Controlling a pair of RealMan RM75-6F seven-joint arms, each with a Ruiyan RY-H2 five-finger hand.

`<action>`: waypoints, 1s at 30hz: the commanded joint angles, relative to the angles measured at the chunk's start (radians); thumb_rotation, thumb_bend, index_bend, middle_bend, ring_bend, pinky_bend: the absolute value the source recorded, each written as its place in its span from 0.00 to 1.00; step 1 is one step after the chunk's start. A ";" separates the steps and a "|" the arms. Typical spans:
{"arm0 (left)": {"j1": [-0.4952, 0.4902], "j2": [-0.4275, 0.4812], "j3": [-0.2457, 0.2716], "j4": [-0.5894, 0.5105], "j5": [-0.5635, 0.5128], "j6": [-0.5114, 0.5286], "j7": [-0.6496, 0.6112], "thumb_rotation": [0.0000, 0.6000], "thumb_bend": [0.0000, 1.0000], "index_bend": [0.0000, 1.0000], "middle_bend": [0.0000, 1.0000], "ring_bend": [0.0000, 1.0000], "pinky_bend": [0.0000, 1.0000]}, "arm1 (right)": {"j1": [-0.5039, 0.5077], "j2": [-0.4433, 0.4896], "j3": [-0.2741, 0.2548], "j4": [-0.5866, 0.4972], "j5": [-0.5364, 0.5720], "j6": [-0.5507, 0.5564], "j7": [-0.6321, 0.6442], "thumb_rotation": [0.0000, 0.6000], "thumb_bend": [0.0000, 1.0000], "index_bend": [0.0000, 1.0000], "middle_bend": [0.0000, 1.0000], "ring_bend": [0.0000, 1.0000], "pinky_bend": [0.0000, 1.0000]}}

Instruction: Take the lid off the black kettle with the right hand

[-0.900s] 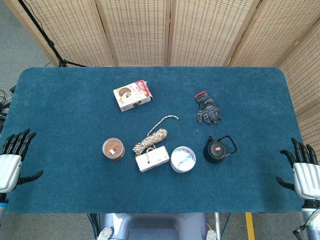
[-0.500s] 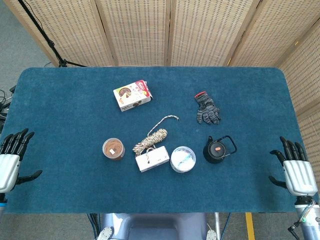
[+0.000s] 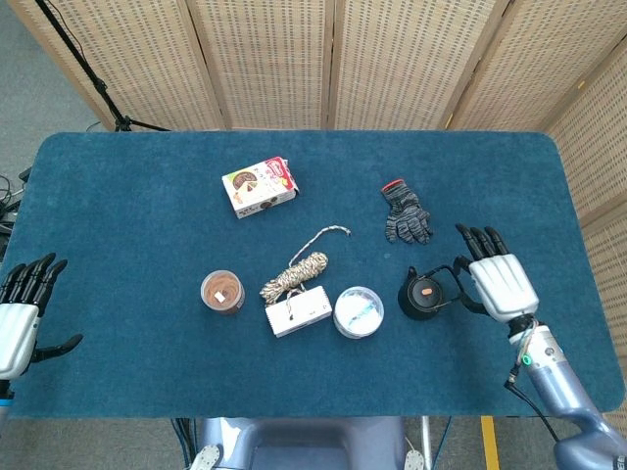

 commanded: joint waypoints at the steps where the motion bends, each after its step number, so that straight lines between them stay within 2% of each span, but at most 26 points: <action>1: 0.000 0.000 -0.001 0.000 -0.003 0.000 0.000 1.00 0.02 0.00 0.00 0.00 0.00 | 0.066 -0.022 0.025 -0.046 0.095 -0.077 -0.085 1.00 0.33 0.46 0.00 0.00 0.00; 9: 0.002 0.000 0.001 -0.002 -0.007 0.001 0.006 1.00 0.02 0.00 0.00 0.00 0.00 | 0.180 -0.084 0.020 -0.057 0.296 -0.173 -0.195 1.00 0.33 0.49 0.00 0.00 0.00; 17: 0.007 0.001 0.003 0.002 0.000 0.011 -0.006 1.00 0.02 0.00 0.00 0.00 0.00 | 0.272 -0.152 0.008 0.016 0.460 -0.164 -0.298 1.00 0.38 0.49 0.00 0.00 0.00; 25: 0.006 0.005 0.002 0.007 -0.006 0.005 -0.016 1.00 0.02 0.00 0.00 0.00 0.00 | 0.307 -0.159 -0.043 0.014 0.533 -0.144 -0.347 1.00 0.38 0.50 0.00 0.00 0.00; 30: 0.004 0.004 0.003 0.008 -0.007 0.002 -0.012 1.00 0.02 0.00 0.00 0.00 0.00 | 0.311 -0.150 -0.069 0.020 0.533 -0.133 -0.344 1.00 0.38 0.52 0.00 0.00 0.00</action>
